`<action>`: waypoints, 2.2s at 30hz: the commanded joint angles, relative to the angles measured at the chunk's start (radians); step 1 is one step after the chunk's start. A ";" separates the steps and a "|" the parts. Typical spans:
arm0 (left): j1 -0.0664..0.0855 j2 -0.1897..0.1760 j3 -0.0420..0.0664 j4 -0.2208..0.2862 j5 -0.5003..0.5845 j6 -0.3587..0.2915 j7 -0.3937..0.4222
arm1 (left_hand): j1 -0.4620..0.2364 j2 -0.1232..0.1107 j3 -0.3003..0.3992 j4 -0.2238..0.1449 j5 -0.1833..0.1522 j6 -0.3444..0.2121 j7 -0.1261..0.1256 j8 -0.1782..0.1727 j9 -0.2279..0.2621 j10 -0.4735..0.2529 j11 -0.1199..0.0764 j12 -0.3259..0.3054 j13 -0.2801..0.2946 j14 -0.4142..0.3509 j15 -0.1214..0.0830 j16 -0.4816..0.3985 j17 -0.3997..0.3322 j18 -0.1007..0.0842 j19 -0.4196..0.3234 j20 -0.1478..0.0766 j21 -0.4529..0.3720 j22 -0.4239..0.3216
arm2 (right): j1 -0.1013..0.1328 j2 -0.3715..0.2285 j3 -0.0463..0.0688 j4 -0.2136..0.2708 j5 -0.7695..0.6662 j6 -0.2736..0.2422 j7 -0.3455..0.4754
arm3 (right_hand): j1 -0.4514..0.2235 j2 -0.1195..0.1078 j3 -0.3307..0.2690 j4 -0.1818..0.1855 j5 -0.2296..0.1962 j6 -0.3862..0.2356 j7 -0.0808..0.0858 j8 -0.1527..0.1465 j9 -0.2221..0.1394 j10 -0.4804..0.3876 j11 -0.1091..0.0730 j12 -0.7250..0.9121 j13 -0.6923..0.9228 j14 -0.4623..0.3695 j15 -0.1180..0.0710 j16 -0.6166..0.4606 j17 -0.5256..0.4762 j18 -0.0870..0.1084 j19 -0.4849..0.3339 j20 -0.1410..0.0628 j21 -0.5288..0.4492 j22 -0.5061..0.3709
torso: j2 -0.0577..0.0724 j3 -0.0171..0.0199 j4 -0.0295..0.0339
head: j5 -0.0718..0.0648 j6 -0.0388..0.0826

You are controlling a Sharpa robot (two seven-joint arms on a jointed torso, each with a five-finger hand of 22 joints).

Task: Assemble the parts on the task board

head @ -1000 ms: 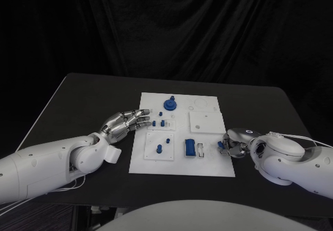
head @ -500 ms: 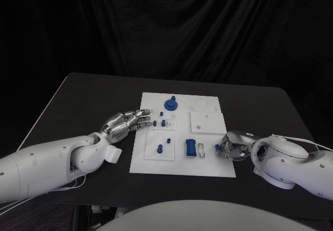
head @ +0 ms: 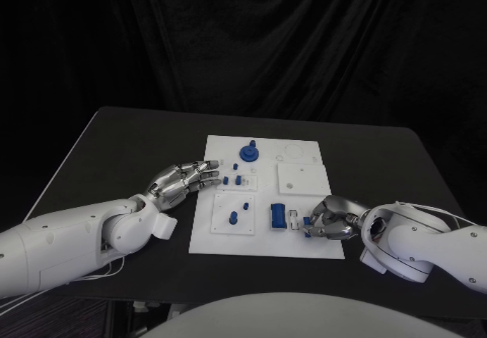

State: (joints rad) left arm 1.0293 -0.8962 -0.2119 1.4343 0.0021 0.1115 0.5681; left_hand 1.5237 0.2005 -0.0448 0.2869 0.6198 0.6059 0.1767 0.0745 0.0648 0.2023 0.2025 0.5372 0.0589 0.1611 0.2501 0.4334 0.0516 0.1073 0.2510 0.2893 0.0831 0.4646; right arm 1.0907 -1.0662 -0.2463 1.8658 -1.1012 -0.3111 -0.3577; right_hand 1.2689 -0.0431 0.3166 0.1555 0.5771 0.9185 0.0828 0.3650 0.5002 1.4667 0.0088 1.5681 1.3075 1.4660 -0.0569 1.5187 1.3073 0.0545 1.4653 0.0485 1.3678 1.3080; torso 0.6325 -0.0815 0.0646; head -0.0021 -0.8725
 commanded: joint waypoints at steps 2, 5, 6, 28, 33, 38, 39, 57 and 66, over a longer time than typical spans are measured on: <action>-0.002 0.003 0.001 0.001 0.004 0.016 0.009 | 0.006 0.005 0.005 -0.003 0.002 0.004 0.026 0.005 0.001 0.001 0.005 0.005 0.002 -0.006 -0.001 0.004 0.001 -0.014 0.005 0.003 0.001 0.000 | 0.002 0.014 0.000 -0.013 0.078 -0.013 0.025 | -0.010 0.003 0.018 -0.011 -0.011 0.012 -0.008 0.003 0.001 0.104 -0.008 0.003 0.263 0.085 -0.009 0.002 0.159 -0.008 0.033 -0.005 0.004 0.202 | 0.000 -0.0001 0.0001 | -0.001 0.000; -0.002 0.004 0.001 0.000 0.004 0.016 0.008 | 0.006 0.005 0.005 -0.003 0.002 0.004 0.026 0.005 0.001 0.001 0.005 0.005 0.002 -0.006 -0.001 0.004 0.001 -0.014 0.005 0.003 0.001 0.000 | 0.002 0.024 0.000 -0.026 0.082 -0.007 0.020 | -0.020 0.008 0.020 -0.006 -0.017 0.011 -0.008 0.003 0.002 0.104 -0.008 0.003 0.263 0.085 -0.009 0.003 0.160 -0.008 0.033 -0.005 0.003 0.202 | 0.000 -0.0001 0.0001 | -0.001 0.000; -0.002 0.005 0.001 0.000 0.004 0.016 0.008 | 0.006 0.005 0.006 -0.003 0.001 0.004 0.026 0.005 0.001 0.002 0.006 0.005 0.002 -0.006 0.000 0.004 0.001 -0.014 0.005 0.003 0.001 -0.001 | 0.002 0.027 0.000 -0.029 0.083 -0.004 0.018 | -0.021 0.009 0.020 -0.005 -0.017 0.011 -0.008 0.002 0.002 0.104 -0.008 0.003 0.263 0.085 -0.009 0.003 0.161 -0.008 0.032 -0.005 0.003 0.202 | 0.000 -0.0002 0.0002 | -0.001 0.000; -0.003 0.010 0.001 -0.004 0.004 0.022 0.001 | 0.005 0.006 0.008 -0.002 -0.001 0.002 0.027 0.005 0.001 0.001 0.006 0.004 0.001 -0.006 0.000 0.004 0.001 -0.014 0.005 0.003 0.001 -0.002 | 0.002 0.052 0.000 -0.058 0.087 -0.050 0.035 | -0.069 0.020 0.020 0.022 -0.075 0.009 -0.009 0.003 0.005 0.104 -0.009 0.003 0.263 0.084 -0.009 0.001 0.154 -0.006 0.029 -0.005 -0.002 0.199 | 0.000 -0.0003 -0.0001 | 0.004 0.000; -0.003 0.010 0.001 -0.004 0.004 0.022 -0.001 | 0.005 0.006 0.008 -0.002 -0.001 0.002 0.027 0.005 0.001 0.001 0.006 0.004 0.001 -0.006 0.000 0.004 0.001 -0.014 0.005 0.003 0.001 -0.002 | 0.002 0.054 0.000 -0.058 0.087 -0.066 0.047 | -0.072 0.022 0.020 0.024 -0.077 0.012 -0.010 0.005 0.007 0.104 -0.009 0.003 0.263 0.083 -0.009 0.001 0.154 -0.006 0.028 -0.005 -0.003 0.199 | 0.000 -0.0002 0.0000 | 0.004 0.000; -0.003 0.010 0.001 -0.004 0.004 0.022 -0.002 | 0.004 0.006 0.009 -0.002 -0.003 0.001 0.027 0.005 0.001 0.001 0.006 0.004 0.001 -0.007 0.001 0.004 0.001 -0.014 0.005 0.003 0.000 -0.002 | 0.002 0.059 0.000 -0.064 0.087 -0.066 0.048 | -0.092 0.023 0.016 0.039 -0.074 0.015 -0.011 0.010 0.011 0.104 -0.010 0.003 0.263 0.083 -0.010 0.000 0.153 -0.005 0.027 -0.006 -0.005 0.198 | 0.000 -0.0003 0.0001 | 0.002 0.000; -0.003 0.010 0.001 -0.003 0.004 0.022 -0.002 | 0.004 0.006 0.009 -0.002 -0.003 0.001 0.027 0.005 0.001 0.001 0.006 0.004 0.001 -0.007 0.001 0.004 0.001 -0.014 0.005 0.003 0.000 -0.002 | 0.002 0.060 0.000 -0.066 0.087 -0.061 0.045 | -0.103 0.023 0.012 0.048 -0.091 0.015 -0.012 0.012 0.014 0.104 -0.011 0.003 0.263 0.083 -0.010 -0.001 0.151 -0.005 0.026 -0.006 -0.007 0.198 | 0.000 -0.0003 0.0001 | 0.003 0.000; -0.004 0.011 0.001 -0.005 0.004 0.023 -0.003 | 0.003 0.006 0.011 -0.001 -0.004 0.001 0.028 0.005 0.001 0.001 0.006 0.004 0.001 -0.007 0.001 0.005 0.001 -0.014 0.005 0.003 0.000 -0.002 | 0.002 0.075 0.000 -0.086 0.058 0.009 -0.013 | -0.177 0.009 -0.071 0.102 -0.261 0.000 -0.006 0.011 0.024 0.104 -0.006 0.003 0.263 0.079 -0.006 -0.011 0.131 0.001 0.012 -0.003 -0.036 0.188 | 0.000 -0.0004 0.0001 | 0.003 0.000; -0.004 0.012 0.001 -0.008 0.004 0.024 -0.004 | 0.003 0.006 0.011 -0.001 -0.004 0.002 0.028 0.005 0.001 0.001 0.006 0.004 0.001 -0.007 0.001 0.005 0.001 -0.014 0.005 0.003 0.000 -0.002 | 0.002 0.076 0.000 -0.090 0.041 -0.014 -0.011 | -0.331 0.063 -0.189 0.137 -0.477 0.000 -0.008 0.012 0.029 0.104 -0.007 0.003 0.263 0.078 -0.007 -0.014 0.125 0.004 0.009 -0.003 -0.046 0.186 | 0.000 -0.0003 0.0001 | 0.005 0.000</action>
State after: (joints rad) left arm 1.0271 -0.8867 -0.2119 1.4255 0.0021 0.1220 0.5550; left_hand 1.5237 0.2005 -0.0394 0.2869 0.6197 0.6059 0.1767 0.0745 0.0645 0.2023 0.2023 0.5372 0.0588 0.1611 0.2502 0.4334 0.0516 0.1073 0.2510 0.2893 0.0831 0.4637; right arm 1.0918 -0.9897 -0.2460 1.7765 -1.0404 -0.3204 -0.3521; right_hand 0.9522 0.0161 0.1349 0.2922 0.1038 0.9238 0.0773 0.3758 0.5286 1.4667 0.0016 1.5681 1.3080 1.4660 -0.0619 1.5099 1.3080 0.0545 1.4653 0.0484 1.3264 1.3075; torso 0.6325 -0.0817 0.0645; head 0.0025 -0.8725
